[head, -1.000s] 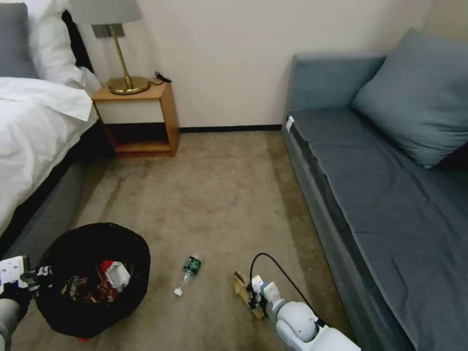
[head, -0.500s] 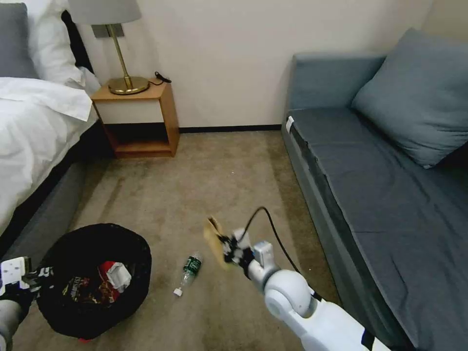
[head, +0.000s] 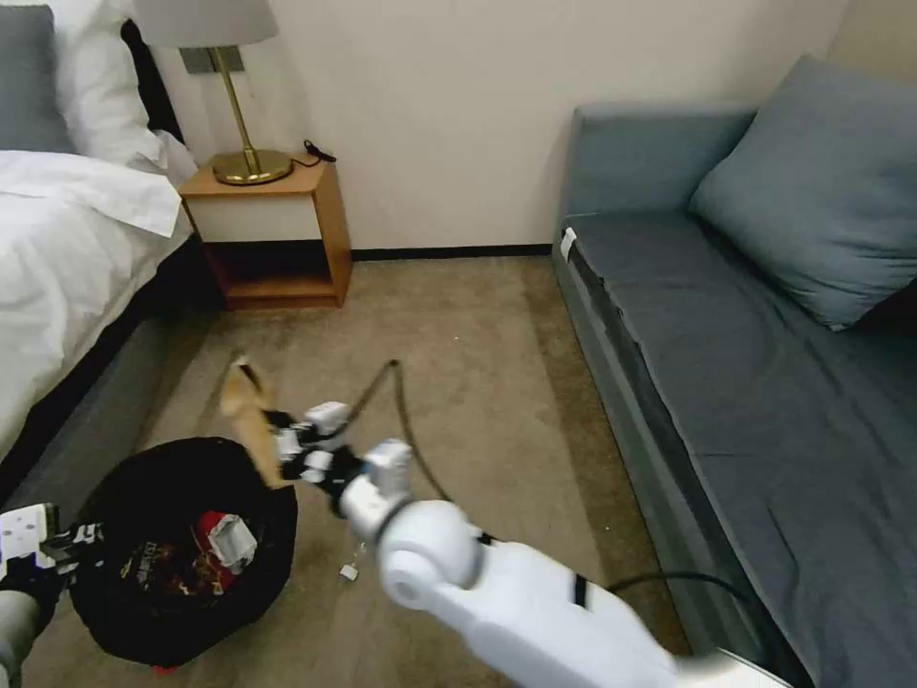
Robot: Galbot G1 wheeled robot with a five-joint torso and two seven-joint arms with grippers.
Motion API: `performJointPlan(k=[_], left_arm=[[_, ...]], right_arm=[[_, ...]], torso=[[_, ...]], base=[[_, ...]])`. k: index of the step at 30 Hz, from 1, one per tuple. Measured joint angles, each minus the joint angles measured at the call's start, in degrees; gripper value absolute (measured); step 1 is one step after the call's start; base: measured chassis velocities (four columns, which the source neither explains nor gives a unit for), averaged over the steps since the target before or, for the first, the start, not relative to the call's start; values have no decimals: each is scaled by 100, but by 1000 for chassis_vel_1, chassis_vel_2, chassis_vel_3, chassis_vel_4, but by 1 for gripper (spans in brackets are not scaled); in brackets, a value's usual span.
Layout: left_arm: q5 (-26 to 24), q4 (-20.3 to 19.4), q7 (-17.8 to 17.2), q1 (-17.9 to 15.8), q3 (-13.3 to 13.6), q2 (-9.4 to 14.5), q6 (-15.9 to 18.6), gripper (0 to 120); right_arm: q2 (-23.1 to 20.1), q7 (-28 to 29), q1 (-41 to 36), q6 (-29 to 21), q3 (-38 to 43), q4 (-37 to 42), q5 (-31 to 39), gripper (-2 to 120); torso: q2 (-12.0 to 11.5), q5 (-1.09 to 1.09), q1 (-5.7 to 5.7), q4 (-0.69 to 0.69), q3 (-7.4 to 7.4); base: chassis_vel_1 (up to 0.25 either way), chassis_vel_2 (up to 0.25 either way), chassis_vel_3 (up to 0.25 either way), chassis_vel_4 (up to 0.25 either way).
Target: Pick up the trash bin, then pick up the garbage on the floor and place it into the trash bin.
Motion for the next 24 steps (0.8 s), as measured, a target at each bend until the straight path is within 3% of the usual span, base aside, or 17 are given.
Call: performJointPlan(k=[4,10,24], left_arm=[[0,-9,0,-2,9,-9,0,6],[-1,-25,1,-4,12,-11,0,6],[-22,-56,5,2,34,2,0,6]], right_arm=[[314,109,33,2,-211,-314,-151,0],[347,172,-82,-7,-328,-527,-305,0],[322,190,-212,-112,-372,-458,-371,49]], torso=[[0,0,0,1,0],[0,0,0,-2,0],[0,2,0,-1,0]], base=[[0,0,0,0],[0,0,0,0],[0,0,0,0]])
